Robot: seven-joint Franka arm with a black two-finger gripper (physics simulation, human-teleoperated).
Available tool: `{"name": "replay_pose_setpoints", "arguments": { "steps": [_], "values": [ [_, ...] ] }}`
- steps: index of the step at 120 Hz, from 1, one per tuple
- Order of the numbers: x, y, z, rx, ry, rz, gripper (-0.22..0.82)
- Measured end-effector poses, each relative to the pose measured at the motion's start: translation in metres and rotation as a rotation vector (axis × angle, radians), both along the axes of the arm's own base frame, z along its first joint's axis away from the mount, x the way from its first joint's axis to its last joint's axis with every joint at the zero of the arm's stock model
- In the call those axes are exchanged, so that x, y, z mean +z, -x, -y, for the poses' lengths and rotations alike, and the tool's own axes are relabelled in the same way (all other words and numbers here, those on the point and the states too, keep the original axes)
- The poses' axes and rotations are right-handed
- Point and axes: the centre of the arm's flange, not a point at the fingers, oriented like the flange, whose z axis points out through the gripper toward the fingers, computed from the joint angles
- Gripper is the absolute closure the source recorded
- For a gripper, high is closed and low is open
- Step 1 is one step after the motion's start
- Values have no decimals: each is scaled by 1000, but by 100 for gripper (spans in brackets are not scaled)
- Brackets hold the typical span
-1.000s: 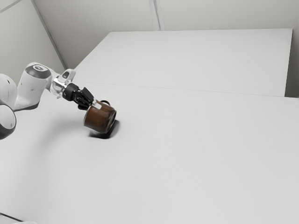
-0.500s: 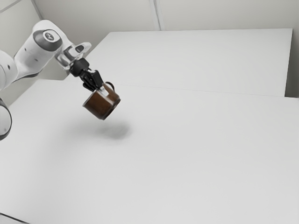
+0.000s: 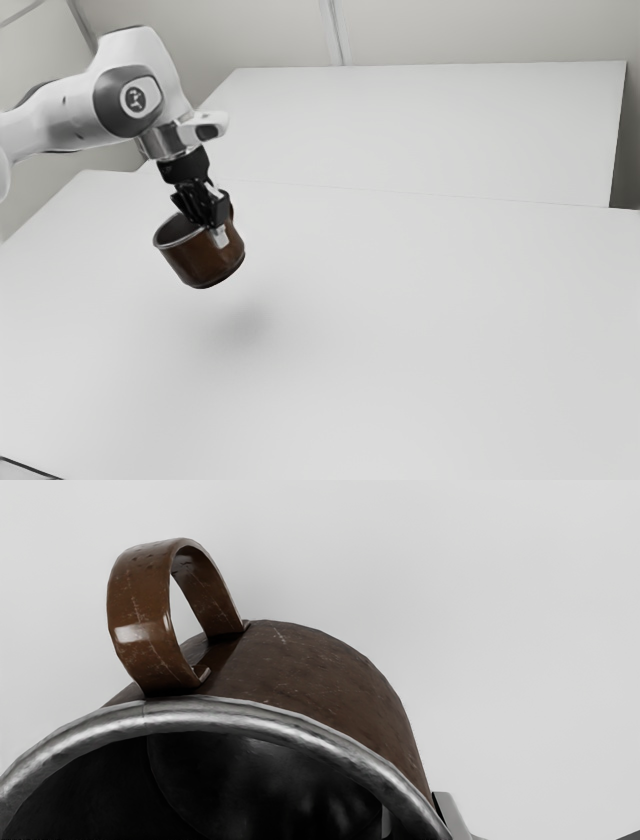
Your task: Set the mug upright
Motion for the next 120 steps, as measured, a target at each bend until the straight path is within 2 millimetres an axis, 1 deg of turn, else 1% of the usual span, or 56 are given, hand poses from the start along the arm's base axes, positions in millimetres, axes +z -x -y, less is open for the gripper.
{"name": "replay_pose_setpoints", "arguments": {
  "steps": [10, 24, 37, 54, 65, 84, 120],
  "values": [
    [-16, 14, 12, 4, -44, 18, 77],
    [-36, 19, 19, 20, -89, 55, 77],
    [-66, 24, 18, 46, -112, 76, 77],
    [-90, 28, 20, 74, -128, 103, 77],
    [-103, 32, 18, 90, -139, 106, 77],
    [-119, 36, 17, 108, -157, 98, 77],
    [-152, 29, 11, 123, -196, 69, 77]
  ]
}}
